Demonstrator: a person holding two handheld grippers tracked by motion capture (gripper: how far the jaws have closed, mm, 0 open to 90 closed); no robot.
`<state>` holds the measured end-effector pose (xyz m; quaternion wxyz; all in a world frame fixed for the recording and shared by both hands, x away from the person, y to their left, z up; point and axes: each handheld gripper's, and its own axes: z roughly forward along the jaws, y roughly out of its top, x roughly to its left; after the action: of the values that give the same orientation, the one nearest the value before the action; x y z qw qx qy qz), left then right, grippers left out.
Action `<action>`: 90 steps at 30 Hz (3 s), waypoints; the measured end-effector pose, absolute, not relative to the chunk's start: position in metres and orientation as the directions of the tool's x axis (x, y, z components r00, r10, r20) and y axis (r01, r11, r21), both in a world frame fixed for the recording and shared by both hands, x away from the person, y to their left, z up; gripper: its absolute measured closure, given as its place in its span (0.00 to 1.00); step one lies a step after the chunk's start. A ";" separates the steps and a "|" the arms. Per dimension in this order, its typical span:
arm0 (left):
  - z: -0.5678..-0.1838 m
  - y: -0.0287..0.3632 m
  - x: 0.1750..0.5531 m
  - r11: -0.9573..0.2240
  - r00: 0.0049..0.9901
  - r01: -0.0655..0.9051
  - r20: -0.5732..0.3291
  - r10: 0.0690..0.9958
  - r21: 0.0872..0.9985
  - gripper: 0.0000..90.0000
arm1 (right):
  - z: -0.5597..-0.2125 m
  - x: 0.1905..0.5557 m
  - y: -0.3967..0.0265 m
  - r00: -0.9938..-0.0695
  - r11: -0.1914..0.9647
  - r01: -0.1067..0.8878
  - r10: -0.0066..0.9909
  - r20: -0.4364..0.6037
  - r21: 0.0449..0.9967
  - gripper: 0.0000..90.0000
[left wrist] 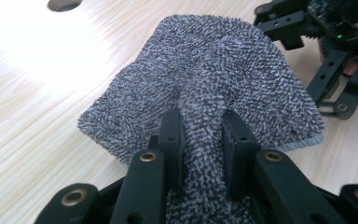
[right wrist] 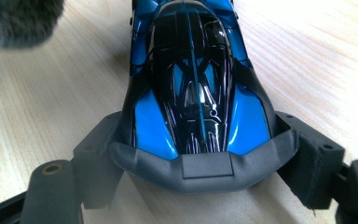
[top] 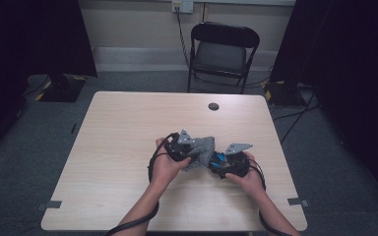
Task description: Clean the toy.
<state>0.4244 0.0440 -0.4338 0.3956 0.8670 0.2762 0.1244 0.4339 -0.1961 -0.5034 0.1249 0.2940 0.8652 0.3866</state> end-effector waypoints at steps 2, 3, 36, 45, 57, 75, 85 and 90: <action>-0.434 0.038 0.424 -0.543 0.824 0.369 0.005 0.566 0.754 0.81 | -0.503 0.434 -0.196 -0.797 0.529 0.411 0.605 0.011 0.742 0.26; -0.434 0.035 0.423 -0.545 0.829 0.365 0.003 0.559 0.755 0.81 | -0.503 0.434 -0.196 -0.797 0.529 0.411 0.604 0.011 0.743 0.26; -0.449 -0.009 0.426 -0.676 0.877 0.324 0.057 0.477 0.662 0.81 | -0.503 0.435 -0.196 -0.798 0.530 0.407 0.602 0.008 0.744 0.26; -0.449 0.000 0.433 -0.661 0.863 0.350 0.046 0.504 0.664 0.81 | -0.503 0.435 -0.196 -0.798 0.531 0.408 0.602 0.008 0.743 0.26; -0.450 0.021 0.446 -0.642 0.828 0.395 0.049 0.559 0.657 0.81 | -0.503 0.435 -0.196 -0.799 0.531 0.408 0.601 0.009 0.743 0.26; -0.455 0.039 0.458 -0.599 0.789 0.452 0.017 0.614 0.661 0.81 | -0.503 0.435 -0.196 -0.799 0.531 0.408 0.601 0.009 0.743 0.26; -0.458 0.050 0.463 -0.583 0.769 0.474 0.012 0.639 0.659 0.81 | -0.503 0.435 -0.196 -0.799 0.531 0.408 0.601 0.009 0.743 0.26; -0.459 0.055 0.466 -0.581 0.758 0.489 0.013 0.652 0.650 0.81 | -0.503 0.435 -0.196 -0.799 0.531 0.408 0.601 0.009 0.743 0.26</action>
<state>0.4662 0.0552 -0.4594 0.3229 0.8803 0.3240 0.1260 0.4347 -0.1960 -0.5034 0.1251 0.2913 0.8660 0.3867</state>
